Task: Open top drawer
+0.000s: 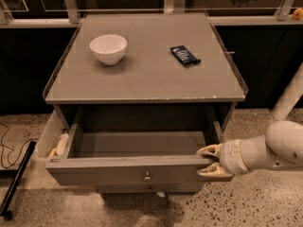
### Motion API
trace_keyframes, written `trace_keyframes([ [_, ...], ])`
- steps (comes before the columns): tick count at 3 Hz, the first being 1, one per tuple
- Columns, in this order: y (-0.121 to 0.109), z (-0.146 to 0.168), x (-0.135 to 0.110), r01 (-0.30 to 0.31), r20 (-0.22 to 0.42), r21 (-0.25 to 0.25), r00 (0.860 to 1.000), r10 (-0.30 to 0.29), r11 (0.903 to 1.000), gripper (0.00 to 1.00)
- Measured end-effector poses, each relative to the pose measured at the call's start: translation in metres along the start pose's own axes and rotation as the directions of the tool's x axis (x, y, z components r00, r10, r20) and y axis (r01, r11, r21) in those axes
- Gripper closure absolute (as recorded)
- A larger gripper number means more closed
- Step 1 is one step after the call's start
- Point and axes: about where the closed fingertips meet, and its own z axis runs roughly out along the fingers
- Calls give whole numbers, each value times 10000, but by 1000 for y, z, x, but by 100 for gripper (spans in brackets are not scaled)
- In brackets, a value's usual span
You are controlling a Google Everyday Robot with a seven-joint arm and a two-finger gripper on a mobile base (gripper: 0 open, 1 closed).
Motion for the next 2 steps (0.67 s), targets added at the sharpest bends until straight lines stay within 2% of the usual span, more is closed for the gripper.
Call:
trace_keyframes([
  [1, 16, -8, 4, -92, 70, -96, 9999, 93, 9999, 38],
  [2, 48, -25, 11, -270, 151, -193, 9995, 273, 9994, 62],
])
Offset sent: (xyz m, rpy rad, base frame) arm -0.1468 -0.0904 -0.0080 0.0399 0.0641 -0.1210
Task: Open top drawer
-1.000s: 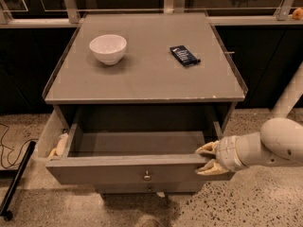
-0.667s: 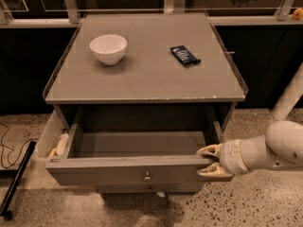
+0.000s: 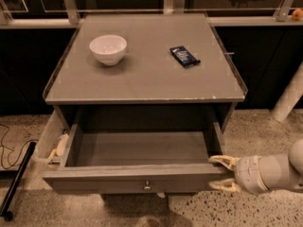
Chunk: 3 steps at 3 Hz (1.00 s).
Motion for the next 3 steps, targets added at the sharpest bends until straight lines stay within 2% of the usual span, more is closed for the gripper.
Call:
trace_keyframes([
  [1, -1, -4, -4, 2, 3, -2, 10000, -2, 10000, 85],
  [2, 10, -7, -5, -20, 79, -88, 10000, 20, 10000, 100],
  [3, 10, -9, -6, -21, 79, -89, 10000, 21, 10000, 100],
])
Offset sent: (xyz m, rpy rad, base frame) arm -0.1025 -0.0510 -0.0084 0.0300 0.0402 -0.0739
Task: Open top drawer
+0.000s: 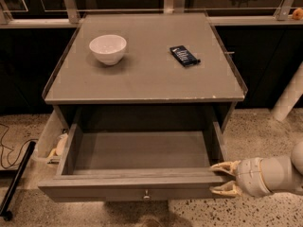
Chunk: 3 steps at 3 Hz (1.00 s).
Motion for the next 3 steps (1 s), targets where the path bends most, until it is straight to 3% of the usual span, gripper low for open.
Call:
trace_keyframes([
  [2, 28, -13, 9, -284, -112, -27, 9995, 284, 9996, 100],
  [3, 28, -13, 9, -284, -112, -28, 9995, 284, 9996, 81],
])
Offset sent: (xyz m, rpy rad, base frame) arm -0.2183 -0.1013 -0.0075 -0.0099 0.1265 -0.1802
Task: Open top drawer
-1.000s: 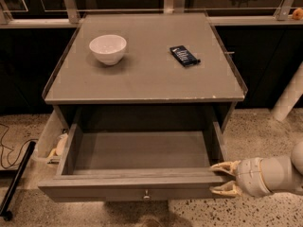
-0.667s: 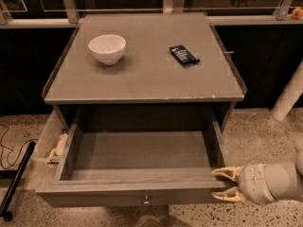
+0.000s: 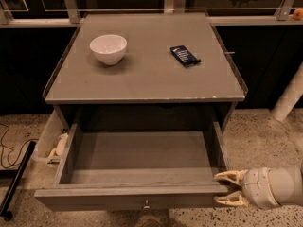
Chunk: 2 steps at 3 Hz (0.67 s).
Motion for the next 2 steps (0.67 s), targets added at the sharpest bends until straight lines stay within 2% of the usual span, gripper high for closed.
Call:
trace_keyframes([
  [2, 0, 0, 0, 0, 0, -1, 10000, 0, 10000, 34],
])
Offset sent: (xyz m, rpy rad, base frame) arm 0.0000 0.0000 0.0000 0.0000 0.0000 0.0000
